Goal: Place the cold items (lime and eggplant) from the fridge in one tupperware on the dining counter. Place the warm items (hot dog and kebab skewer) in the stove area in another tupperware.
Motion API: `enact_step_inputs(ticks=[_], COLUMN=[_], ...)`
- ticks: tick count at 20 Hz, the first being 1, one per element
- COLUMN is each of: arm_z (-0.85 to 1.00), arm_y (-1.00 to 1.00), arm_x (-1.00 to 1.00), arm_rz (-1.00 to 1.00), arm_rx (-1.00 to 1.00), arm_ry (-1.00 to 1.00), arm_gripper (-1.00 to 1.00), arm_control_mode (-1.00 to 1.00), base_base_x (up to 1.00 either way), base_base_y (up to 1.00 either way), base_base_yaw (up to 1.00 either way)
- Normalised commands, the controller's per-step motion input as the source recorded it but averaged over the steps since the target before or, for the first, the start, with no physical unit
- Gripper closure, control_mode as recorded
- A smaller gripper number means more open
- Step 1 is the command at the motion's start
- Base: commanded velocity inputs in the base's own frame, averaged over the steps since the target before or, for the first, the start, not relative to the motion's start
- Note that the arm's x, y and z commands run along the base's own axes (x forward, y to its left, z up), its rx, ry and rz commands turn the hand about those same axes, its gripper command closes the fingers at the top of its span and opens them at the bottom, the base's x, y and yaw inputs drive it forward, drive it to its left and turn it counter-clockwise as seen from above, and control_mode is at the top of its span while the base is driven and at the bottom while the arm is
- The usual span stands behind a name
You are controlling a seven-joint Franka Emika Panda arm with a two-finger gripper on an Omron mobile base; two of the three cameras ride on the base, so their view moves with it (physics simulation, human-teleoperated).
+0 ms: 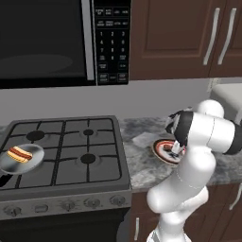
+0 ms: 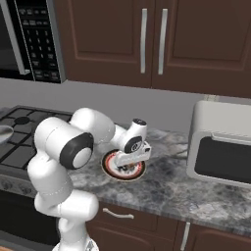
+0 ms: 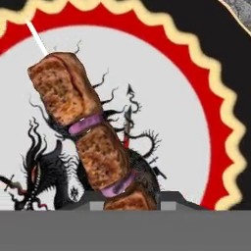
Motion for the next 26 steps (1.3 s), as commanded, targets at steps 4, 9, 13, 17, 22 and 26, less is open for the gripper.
enact_step_inputs(ticks=[4,9,13,17,22,26], arm_z=[0.4,0.95,0.25,0.48,0.46,0.11], arm_y=[0.3,0.21,0.24,0.62,0.92,0.8], arm_x=[-0.57,-0.93,-1.0,-1.0,-0.93,-0.74], arm_rz=[0.0,-0.05,-0.23,-0.18,0.21,0.54], arm_rx=[0.07,0.1,0.0,-0.01,-0.26,-0.35], arm_ry=[-0.08,-0.51,-0.54,-0.25,-0.01,-0.07], arm_gripper=[1.0,1.0,1.0,1.0,1.0,1.0], arm_control_mode=[-1.0,-1.0,-1.0,-1.0,-1.0,-1.0], base_base_x=[0.0,0.0,0.0,0.0,0.0,0.0], base_base_y=[0.0,0.0,0.0,0.0,0.0,0.0], base_base_yaw=[0.0,0.0,0.0,0.0,0.0,0.0])
